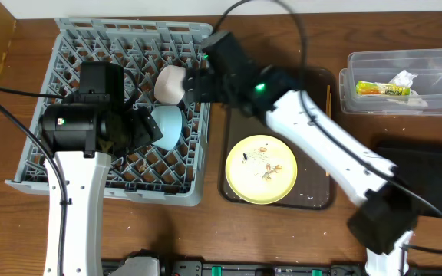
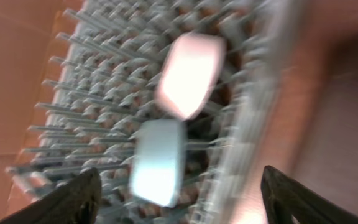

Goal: Sort waste into correct bins and load items into the dishwasher
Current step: 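Release the blue bowl in the rack and withdraw the right gripper, then lower the right gripper onto the cream cup on the tray and grasp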

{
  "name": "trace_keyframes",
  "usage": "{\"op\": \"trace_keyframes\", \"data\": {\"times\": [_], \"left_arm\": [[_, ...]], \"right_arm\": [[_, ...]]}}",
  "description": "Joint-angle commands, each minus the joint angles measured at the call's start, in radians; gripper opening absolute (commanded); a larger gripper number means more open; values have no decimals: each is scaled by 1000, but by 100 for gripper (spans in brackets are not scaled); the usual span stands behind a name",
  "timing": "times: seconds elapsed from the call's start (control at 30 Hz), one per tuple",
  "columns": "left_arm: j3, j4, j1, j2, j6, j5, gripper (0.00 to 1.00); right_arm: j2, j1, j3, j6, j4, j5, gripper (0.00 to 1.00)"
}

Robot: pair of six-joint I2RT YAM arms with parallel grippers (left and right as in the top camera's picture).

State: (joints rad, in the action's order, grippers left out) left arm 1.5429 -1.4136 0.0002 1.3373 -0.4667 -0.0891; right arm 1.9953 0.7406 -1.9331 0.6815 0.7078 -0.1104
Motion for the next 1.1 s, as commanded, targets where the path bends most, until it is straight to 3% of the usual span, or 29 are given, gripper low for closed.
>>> {"op": "trace_keyframes", "data": {"times": [0.0, 0.13, 0.27, 0.4, 0.57, 0.8, 1.07], "left_arm": [[0, -3, 5, 2, 13, -13, 98], [0, -3, 5, 2, 13, -13, 98], [0, -3, 5, 2, 13, -13, 98], [0, -3, 5, 2, 13, -13, 98], [0, -3, 5, 2, 13, -13, 98], [0, -3, 5, 2, 13, -13, 98], [0, -3, 5, 2, 13, -13, 98]], "right_arm": [[-112, -80, -4, -216, 43, 125, 82], [-92, -139, -1, -436, 65, 125, 83], [-26, -172, -1, -546, 62, 134, 79], [58, -180, -1, -540, 55, 144, 58], [132, -158, -1, -524, 63, 148, 44], [179, -137, -1, -450, 91, 343, 38], [204, -134, 9, -381, 133, 276, 28]]}}
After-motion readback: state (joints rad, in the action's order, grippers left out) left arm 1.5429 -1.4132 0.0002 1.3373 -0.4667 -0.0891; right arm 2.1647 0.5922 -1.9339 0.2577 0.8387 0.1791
